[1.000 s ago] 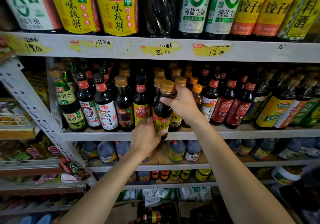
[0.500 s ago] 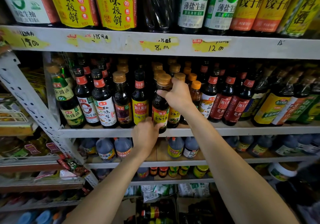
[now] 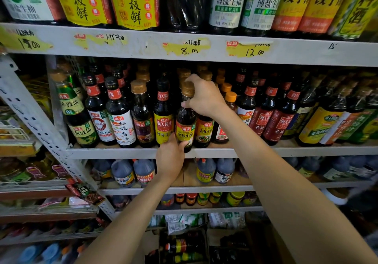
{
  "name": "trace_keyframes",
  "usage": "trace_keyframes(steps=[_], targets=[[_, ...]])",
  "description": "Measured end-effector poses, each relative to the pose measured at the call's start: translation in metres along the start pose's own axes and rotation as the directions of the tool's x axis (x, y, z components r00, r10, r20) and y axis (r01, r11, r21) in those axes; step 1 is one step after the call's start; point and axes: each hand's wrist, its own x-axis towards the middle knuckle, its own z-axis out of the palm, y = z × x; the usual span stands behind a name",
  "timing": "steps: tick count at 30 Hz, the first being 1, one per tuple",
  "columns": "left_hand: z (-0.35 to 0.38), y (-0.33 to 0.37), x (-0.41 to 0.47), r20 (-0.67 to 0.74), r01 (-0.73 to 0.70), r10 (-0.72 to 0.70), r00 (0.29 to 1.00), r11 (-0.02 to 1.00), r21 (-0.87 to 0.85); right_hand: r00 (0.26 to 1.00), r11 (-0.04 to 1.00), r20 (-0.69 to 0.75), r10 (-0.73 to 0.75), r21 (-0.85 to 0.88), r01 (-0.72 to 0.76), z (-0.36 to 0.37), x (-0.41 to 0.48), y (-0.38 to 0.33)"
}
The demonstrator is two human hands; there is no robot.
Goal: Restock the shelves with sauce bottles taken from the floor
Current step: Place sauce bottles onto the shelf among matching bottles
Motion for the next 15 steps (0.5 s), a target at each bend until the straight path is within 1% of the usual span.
trace_keyframes(steps=[5, 10, 15], targets=[[0.005, -0.015, 0.002, 0.081, 0.027, -0.027, 0.996, 1.0, 0.003, 0.999, 1.0, -0.04, -0.022, 0.013, 0.023, 0.008, -0.004, 0.0], [0.01, -0.023, -0.003, 0.008, 0.089, -0.089, 0.996, 0.996, -0.031, 0.997, 0.999, -0.064, -0.04, 0.024, 0.041, 0.01, -0.004, 0.002], [0.017, -0.022, -0.003, -0.056, 0.106, -0.106, 0.993, 0.994, 0.008, 0.997, 0.998, -0.058, -0.05, 0.031, 0.052, 0.014, 0.001, 0.003]])
